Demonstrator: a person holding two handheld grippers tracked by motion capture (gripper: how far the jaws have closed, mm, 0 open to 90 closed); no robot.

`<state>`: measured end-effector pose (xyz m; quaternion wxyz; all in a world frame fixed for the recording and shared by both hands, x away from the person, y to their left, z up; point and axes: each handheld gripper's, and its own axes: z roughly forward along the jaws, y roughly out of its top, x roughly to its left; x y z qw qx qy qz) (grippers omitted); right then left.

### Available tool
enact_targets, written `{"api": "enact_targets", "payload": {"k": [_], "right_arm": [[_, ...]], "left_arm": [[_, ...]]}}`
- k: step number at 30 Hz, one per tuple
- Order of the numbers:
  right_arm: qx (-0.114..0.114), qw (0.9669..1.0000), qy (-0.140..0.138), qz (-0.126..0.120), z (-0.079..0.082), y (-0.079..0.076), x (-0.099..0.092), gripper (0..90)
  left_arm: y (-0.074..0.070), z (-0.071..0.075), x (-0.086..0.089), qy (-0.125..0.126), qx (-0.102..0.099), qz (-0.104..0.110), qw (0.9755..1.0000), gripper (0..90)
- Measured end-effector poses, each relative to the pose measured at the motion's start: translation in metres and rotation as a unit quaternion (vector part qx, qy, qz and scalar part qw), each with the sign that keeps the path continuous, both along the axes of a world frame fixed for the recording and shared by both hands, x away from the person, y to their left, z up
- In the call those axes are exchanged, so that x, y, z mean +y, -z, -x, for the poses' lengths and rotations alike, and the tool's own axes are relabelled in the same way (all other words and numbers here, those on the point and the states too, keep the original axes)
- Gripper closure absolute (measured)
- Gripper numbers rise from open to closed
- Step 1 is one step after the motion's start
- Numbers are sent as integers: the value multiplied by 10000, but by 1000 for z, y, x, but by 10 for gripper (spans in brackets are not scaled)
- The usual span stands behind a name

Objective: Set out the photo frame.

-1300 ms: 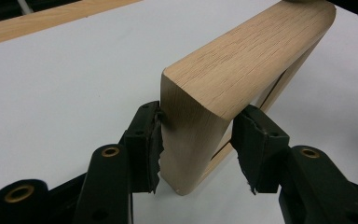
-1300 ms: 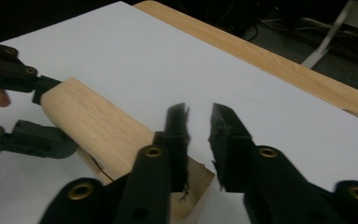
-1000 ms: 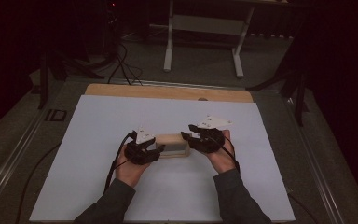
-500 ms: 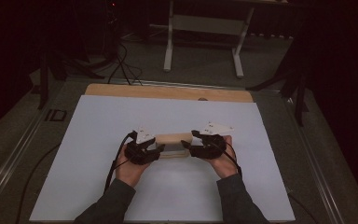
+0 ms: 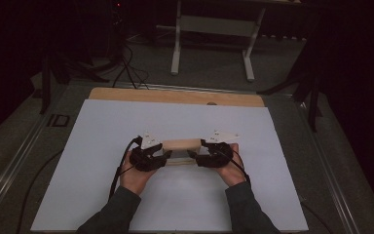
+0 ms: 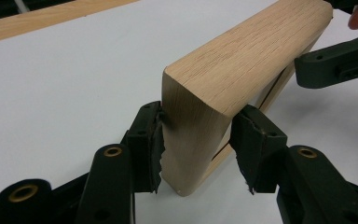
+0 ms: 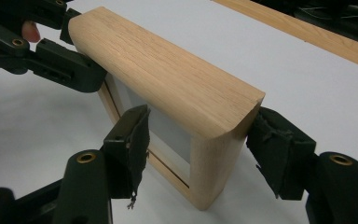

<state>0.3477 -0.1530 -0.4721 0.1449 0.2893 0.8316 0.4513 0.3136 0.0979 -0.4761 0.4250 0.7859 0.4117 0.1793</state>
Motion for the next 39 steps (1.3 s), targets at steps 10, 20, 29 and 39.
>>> {"api": "enact_targets", "payload": {"k": [10, 20, 29, 39], "right_arm": [[-1, 9999, -48, 104, -4, 5, 2, 423], [-53, 9997, -86, 206, -6, 6, 2, 458], [-57, 9997, -86, 216, -5, 5, 0, 474], [-79, 9999, -71, 128, -3, 0, -4, 505]], "left_arm": [[0, 0, 0, 22, -20, -26, 10000, 543], [0, -1, 0, 26, -23, -27, 10000, 545], [-1, -2, 0, 68, -41, -106, 9999, 546], [-4, -3, 2, 50, -61, -108, 9999, 557]]}}
